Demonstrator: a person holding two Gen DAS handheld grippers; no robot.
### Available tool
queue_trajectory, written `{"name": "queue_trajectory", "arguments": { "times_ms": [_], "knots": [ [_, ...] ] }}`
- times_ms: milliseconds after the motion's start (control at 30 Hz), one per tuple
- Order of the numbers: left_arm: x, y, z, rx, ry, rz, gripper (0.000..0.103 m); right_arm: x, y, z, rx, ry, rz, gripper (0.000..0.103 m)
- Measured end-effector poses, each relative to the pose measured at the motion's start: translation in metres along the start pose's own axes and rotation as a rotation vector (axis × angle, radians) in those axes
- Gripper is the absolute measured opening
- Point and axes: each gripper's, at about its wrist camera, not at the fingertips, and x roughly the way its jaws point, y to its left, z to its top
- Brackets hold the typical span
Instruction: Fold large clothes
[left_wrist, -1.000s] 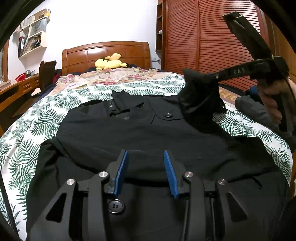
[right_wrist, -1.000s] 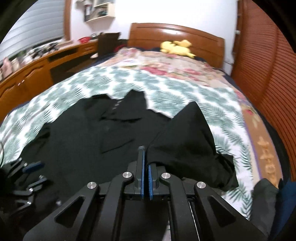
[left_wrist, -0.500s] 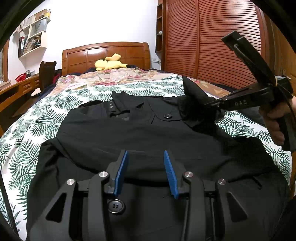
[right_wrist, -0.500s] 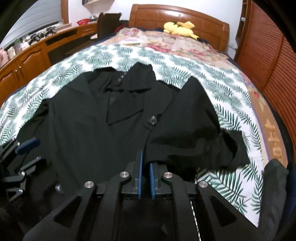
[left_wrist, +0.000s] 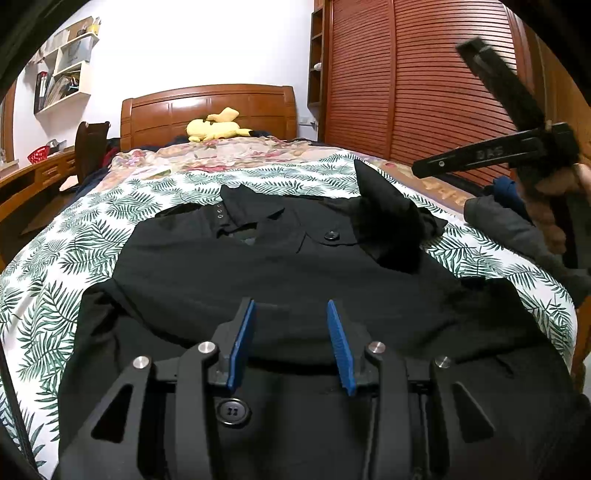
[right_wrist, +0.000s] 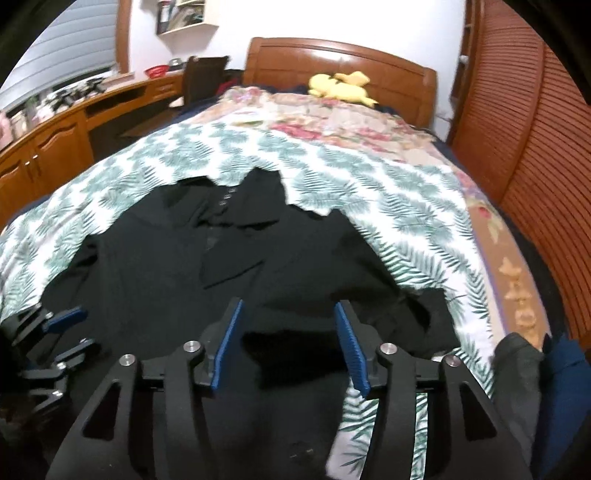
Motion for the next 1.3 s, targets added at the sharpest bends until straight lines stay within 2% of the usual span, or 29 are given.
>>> {"name": "queue_trajectory", "arguments": {
  "times_ms": [133,400,600,767,900,1100,1167,1233,1300],
  "knots": [
    [-0.005,0.001,0.002,0.008,0.000,-0.009,0.038,0.017,-0.025,0.001,0.031,0.014,-0.071,0.058],
    [-0.015,0.005,0.002,0.019,0.011,-0.031,0.038,0.077,-0.093,-0.014,0.150,0.126,-0.210,0.059],
    [-0.017,0.011,0.003,0.013,0.011,-0.026,0.038,0.111,-0.137,-0.031,0.232,0.202,-0.288,0.063],
    [-0.015,0.015,0.002,0.007,0.020,-0.021,0.038,0.126,-0.162,-0.041,0.298,0.231,-0.340,0.063],
    [-0.014,0.015,0.001,0.007,0.028,-0.021,0.038,0.134,-0.175,-0.043,0.333,0.244,-0.348,0.064],
    [-0.013,0.016,0.001,0.006,0.031,-0.022,0.038,0.150,-0.181,-0.057,0.385,0.315,-0.291,0.065],
    [-0.013,0.016,0.001,0.006,0.032,-0.022,0.038,0.149,-0.180,-0.060,0.394,0.302,-0.283,0.065],
    [-0.013,0.016,0.001,0.007,0.031,-0.022,0.038,0.148,-0.180,-0.062,0.407,0.292,-0.252,0.058],
    [-0.013,0.016,0.002,0.009,0.030,-0.020,0.038,0.146,-0.175,-0.061,0.399,0.286,-0.201,0.030]
  ]
}}
